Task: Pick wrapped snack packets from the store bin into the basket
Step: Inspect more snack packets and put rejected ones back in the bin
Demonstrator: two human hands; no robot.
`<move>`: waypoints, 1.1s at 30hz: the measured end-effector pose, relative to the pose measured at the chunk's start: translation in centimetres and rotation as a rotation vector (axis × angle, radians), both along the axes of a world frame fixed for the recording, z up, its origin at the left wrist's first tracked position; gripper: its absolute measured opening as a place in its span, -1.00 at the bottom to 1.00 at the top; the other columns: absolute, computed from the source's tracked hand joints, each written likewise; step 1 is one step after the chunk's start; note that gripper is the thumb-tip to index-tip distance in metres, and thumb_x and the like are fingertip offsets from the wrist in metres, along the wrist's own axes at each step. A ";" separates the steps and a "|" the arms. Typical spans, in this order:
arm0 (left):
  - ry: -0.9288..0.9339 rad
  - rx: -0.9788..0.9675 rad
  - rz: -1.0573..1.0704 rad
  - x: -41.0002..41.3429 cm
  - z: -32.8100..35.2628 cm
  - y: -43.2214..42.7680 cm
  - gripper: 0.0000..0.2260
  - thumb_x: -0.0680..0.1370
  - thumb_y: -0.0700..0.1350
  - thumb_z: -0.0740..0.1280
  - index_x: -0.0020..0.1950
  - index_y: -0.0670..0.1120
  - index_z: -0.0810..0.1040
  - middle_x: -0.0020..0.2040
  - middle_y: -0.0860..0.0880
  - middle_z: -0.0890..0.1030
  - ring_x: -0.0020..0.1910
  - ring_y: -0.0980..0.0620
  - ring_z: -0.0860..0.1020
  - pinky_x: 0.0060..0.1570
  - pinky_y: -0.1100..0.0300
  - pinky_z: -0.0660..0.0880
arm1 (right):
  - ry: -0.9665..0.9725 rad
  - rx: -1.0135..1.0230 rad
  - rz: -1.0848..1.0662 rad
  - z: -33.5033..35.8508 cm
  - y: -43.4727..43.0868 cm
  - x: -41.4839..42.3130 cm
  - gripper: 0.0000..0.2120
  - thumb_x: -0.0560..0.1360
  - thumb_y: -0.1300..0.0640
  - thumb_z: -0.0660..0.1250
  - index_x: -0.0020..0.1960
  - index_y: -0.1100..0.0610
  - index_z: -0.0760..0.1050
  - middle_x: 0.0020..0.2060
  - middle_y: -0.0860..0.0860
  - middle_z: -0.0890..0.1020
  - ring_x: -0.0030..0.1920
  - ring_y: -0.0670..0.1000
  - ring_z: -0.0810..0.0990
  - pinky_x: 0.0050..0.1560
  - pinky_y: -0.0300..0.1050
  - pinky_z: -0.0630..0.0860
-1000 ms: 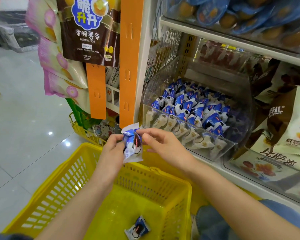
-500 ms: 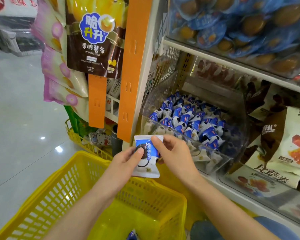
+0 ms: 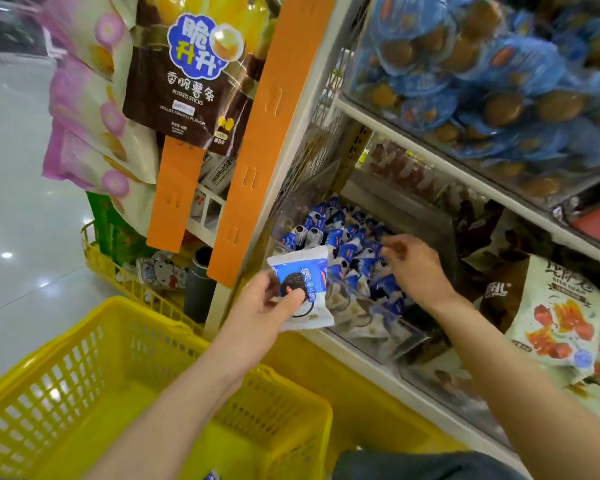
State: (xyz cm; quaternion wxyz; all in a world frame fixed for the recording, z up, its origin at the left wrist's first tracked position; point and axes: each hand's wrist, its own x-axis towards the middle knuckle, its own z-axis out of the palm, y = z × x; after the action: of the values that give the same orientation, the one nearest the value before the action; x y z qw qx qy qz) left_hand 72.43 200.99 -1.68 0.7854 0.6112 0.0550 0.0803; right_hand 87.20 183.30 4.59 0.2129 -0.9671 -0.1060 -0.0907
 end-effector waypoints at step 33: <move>0.002 -0.180 -0.246 -2.0 1.3 0.3 -0.63 0.43 -0.01 0.36 0.23 0.11 0.46 0.05 0.07 0.66 0.03 0.00 0.63 -0.03 0.05 0.60 | 0.297 0.551 0.276 2.5 5.9 -9.7 -0.97 0.53 0.10 0.28 -0.06 0.05 0.47 -0.14 0.02 0.58 -0.24 -0.13 0.60 -0.22 -0.20 0.61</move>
State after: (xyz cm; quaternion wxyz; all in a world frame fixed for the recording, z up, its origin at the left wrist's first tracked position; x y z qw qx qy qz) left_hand 70.39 201.33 -0.35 0.8410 0.5404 -0.0125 -0.0222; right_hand 77.47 189.21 7.08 0.4893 -0.8525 -0.1751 0.0556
